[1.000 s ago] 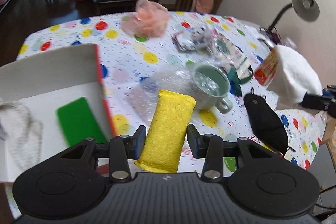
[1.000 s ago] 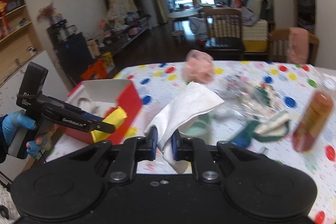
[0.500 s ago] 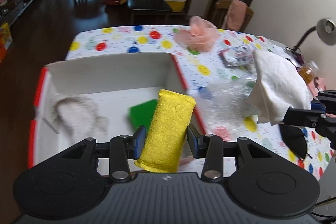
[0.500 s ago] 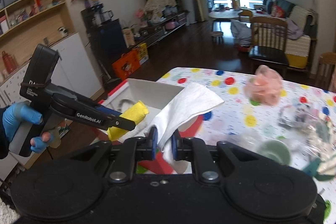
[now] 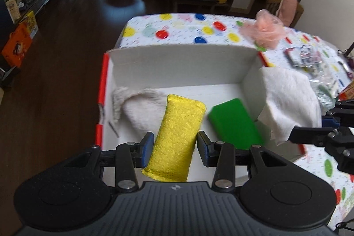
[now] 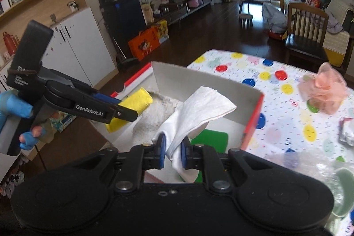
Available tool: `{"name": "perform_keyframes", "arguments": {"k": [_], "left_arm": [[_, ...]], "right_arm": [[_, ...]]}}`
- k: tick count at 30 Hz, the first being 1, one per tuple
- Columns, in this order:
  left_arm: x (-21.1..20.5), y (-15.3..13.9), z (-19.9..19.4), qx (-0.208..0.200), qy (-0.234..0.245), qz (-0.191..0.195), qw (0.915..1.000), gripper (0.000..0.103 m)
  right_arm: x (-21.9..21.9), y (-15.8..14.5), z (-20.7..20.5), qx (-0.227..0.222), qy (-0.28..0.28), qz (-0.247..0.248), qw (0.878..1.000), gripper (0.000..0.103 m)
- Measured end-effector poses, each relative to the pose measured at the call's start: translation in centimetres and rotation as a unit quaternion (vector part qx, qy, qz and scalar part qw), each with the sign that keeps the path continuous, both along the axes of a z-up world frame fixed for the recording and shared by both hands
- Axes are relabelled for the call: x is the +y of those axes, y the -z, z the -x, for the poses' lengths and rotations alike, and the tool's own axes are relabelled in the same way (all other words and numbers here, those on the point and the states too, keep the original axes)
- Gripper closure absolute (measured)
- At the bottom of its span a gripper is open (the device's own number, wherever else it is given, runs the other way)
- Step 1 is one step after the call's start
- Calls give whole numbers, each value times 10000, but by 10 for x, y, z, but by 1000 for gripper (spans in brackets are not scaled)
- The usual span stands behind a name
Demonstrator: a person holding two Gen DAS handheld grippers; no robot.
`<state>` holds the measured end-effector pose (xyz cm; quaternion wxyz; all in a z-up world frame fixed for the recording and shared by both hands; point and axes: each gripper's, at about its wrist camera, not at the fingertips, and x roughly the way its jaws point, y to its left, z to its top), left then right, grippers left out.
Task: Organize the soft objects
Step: 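Carry the yellow cloth and napkin over the cardboard box with both tools, then open the left tool to drop the yellow cloth while the right tool releases the napkin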
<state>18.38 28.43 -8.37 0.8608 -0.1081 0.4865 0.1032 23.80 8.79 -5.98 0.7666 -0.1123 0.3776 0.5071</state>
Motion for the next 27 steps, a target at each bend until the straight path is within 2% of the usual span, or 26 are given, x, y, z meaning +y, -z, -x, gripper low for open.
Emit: {"name": "perform_keyframes", "arguments": {"k": [2, 8, 13, 22, 27], "left_arm": [[8, 8, -5, 117, -32, -34, 9999, 62], [13, 28, -19, 392, 84, -169, 9991, 62], [13, 41, -24, 541, 136, -143, 9983, 62], [6, 59, -30, 818, 242, -105, 9963, 61], [2, 63, -30, 871, 251, -70, 9959, 61]], "right_arm": [[13, 10, -4, 144, -86, 102, 9998, 90], [55, 42, -5, 188, -206, 671, 9974, 89], [69, 61, -7, 353, -337, 919, 9946, 89], [77, 72, -5, 492, -342, 1143, 9916, 82], [79, 74, -7, 519, -151, 1168, 9917, 78]]}}
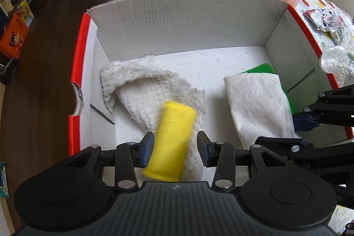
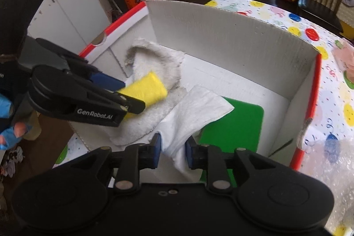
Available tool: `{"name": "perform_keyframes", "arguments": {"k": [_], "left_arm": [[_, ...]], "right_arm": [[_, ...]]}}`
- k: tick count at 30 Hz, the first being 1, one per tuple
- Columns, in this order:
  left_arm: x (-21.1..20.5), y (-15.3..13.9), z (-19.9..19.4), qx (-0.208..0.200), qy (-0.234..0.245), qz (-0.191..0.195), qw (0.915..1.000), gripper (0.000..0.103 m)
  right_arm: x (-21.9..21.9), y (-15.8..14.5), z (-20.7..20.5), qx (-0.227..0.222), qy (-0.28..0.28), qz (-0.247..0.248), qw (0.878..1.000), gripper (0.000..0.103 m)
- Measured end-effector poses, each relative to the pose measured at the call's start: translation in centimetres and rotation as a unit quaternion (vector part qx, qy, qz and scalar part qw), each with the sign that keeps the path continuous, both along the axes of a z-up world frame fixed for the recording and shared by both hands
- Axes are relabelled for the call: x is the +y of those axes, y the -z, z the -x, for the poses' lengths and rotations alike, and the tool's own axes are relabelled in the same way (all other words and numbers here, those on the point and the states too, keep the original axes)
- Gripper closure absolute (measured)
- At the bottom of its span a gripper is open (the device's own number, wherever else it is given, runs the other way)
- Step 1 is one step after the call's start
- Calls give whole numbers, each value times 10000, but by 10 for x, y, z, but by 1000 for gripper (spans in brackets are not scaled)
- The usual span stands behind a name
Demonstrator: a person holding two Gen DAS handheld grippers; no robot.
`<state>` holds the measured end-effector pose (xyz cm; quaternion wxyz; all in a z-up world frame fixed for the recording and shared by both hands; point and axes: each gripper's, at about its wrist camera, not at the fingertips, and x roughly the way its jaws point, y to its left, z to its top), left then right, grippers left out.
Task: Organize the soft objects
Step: 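Open the left tool to drop the yellow cloth while the right tool releases the napkin, then move the left tool to the bubble wrap while the right tool approaches the black mask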
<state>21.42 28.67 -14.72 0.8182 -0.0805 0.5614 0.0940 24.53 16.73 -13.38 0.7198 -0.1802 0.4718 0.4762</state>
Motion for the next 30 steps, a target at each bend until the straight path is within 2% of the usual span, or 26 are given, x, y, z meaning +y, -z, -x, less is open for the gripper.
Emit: {"name": "perform_keyframes", "arguments": {"k": [3, 5, 7, 17, 24, 30], "left_arm": [[-2, -2, 0, -28, 5, 15, 10000, 56], [-4, -4, 0, -81, 14, -32, 10000, 42], [-6, -8, 2, -172, 18, -62, 9998, 37], [-11, -33, 16, -539, 118, -96, 9984, 37], [-25, -65, 28, -1062, 304, -51, 9939, 37], [-45, -91, 34, -1516, 544, 59, 9869, 36]], "right_arm": [[-3, -2, 1, 27, 88, -27, 10000, 76], [-6, -5, 2, 9, 141, -62, 9999, 73], [-8, -7, 5, -28, 181, -43, 9998, 70], [-25, -34, 13, -150, 338, -340, 9987, 59], [-52, -69, 27, -383, 516, -804, 9947, 46], [-81, -98, 36, -596, 762, -1149, 9887, 39]]}}
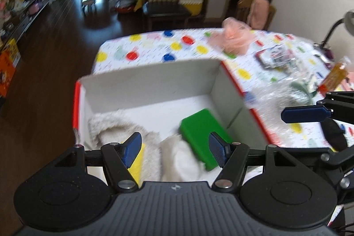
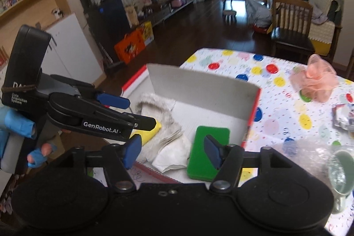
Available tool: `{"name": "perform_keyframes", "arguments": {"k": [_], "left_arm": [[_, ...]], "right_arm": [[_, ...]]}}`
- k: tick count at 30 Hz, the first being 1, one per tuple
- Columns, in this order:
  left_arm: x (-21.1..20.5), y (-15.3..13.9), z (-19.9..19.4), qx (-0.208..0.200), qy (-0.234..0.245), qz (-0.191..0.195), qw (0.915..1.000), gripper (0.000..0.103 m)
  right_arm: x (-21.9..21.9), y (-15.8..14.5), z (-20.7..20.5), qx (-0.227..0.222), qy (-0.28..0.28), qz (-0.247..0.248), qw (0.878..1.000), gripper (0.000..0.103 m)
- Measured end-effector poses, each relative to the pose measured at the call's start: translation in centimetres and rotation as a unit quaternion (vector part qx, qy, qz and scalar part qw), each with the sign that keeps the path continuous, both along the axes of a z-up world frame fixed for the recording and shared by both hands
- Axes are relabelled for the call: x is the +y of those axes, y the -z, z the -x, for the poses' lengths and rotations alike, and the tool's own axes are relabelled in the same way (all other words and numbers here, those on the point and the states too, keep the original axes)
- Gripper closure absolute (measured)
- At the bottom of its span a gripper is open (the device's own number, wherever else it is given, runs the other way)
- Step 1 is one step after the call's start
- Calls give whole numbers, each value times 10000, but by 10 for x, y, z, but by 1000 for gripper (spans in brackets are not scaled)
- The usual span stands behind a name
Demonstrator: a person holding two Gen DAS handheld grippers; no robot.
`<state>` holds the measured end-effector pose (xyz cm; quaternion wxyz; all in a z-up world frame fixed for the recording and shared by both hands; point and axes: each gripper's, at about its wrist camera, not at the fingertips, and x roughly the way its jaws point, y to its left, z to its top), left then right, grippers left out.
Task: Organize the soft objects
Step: 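Move the left tool to the bubble wrap while the right tool approaches the black mask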
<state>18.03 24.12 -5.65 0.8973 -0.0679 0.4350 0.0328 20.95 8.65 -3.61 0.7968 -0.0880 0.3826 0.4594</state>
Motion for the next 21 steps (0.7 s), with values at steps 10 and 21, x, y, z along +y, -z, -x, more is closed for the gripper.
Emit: {"name": "perform_keyframes", "arguments": {"k": [10, 21], "left_arm": [[-45, -28, 11, -542, 464, 217, 9972, 23], [-95, -31, 5, -810, 716, 337, 9936, 20]], "right_arm": [[-66, -30, 8, -193, 588, -574, 9964, 23], [-146, -37, 16, -593, 1180, -777, 9882, 8]]}}
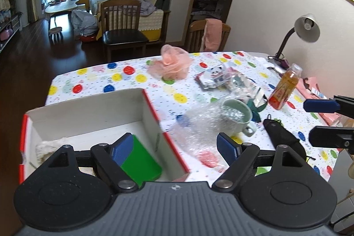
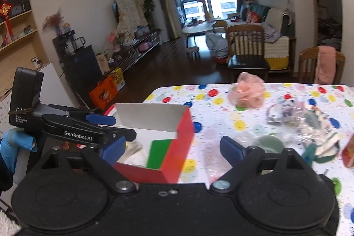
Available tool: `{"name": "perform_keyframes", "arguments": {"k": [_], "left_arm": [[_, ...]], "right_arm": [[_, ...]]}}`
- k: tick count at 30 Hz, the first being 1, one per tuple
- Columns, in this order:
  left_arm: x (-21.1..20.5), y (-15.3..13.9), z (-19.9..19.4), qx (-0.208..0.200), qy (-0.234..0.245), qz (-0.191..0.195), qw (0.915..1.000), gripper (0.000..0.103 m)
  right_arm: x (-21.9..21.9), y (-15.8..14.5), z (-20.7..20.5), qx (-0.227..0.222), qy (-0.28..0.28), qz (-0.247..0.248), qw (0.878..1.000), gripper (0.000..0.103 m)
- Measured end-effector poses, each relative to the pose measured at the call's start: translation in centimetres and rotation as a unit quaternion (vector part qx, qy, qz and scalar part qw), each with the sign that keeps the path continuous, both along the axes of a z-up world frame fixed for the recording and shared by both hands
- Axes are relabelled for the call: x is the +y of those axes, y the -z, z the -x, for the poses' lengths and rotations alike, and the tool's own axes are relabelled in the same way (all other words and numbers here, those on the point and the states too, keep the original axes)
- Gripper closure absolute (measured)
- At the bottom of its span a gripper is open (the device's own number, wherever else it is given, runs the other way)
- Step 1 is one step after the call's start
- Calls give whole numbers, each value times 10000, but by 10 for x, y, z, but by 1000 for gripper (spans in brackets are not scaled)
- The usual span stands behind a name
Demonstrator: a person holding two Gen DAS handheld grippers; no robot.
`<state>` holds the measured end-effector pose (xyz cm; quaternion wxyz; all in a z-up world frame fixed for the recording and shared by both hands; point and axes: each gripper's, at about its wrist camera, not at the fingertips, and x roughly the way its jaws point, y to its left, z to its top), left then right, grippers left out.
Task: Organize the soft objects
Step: 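Move the left tool to the bubble wrap while the right tool approaches the black mask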
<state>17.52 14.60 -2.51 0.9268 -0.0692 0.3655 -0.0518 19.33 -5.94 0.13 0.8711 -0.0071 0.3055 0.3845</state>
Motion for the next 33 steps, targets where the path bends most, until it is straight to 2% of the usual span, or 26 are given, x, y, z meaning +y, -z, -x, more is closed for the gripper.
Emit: {"name": "perform_keyframes", "arguments": {"k": [5, 15, 24, 33], "left_arm": [[-24, 4, -6, -54, 34, 54, 10000, 20], [-73, 25, -30, 62, -203, 202, 9996, 20], [-116, 68, -65, 538, -633, 75, 9965, 20], [-141, 110, -93, 944, -851, -160, 9918, 20]], "right_arm": [[-32, 6, 1, -99, 266, -89, 9996, 1], [-103, 34, -4, -72, 856, 64, 9963, 0], [-154, 75, -26, 243, 1358, 402, 9896, 0], [-194, 112, -46, 534, 1428, 642, 9862, 0]]}}
